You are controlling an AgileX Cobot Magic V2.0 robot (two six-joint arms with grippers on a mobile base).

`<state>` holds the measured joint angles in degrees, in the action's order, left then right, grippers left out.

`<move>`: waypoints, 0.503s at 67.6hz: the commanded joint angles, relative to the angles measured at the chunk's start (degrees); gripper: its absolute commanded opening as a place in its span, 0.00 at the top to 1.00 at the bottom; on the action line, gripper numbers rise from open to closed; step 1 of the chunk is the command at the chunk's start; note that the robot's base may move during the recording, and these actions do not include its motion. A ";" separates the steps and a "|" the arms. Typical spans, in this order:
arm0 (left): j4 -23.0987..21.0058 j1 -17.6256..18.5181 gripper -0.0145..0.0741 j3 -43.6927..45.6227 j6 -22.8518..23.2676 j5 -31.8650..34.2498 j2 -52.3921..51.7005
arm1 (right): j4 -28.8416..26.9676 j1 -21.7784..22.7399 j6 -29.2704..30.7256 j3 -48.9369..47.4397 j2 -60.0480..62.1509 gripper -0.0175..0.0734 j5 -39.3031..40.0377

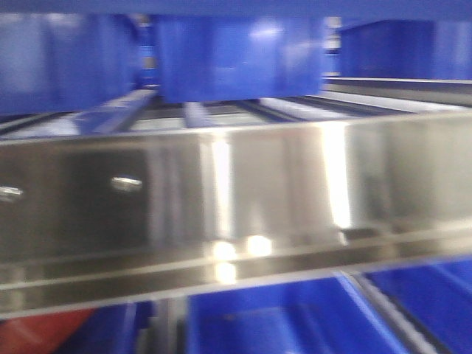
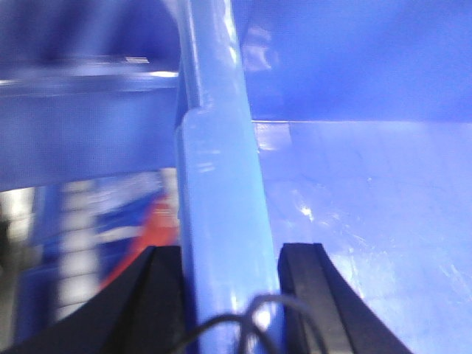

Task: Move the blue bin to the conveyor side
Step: 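Hold the bin with both grippers while the base drives to the table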

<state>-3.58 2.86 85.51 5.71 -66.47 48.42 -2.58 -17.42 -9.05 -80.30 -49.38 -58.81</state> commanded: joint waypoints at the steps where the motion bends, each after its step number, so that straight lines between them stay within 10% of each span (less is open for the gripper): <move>1: 3.58 -0.28 0.85 0.84 -0.92 5.84 -0.61 | 4.62 0.22 1.00 -0.89 0.98 0.90 6.56; 34: 3.58 -0.28 0.85 0.84 -0.92 5.84 -0.61 | 4.62 0.22 1.00 -0.89 0.98 0.90 6.56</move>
<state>-3.58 2.86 85.51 5.71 -66.47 48.42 -2.58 -17.42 -9.05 -80.30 -49.38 -58.81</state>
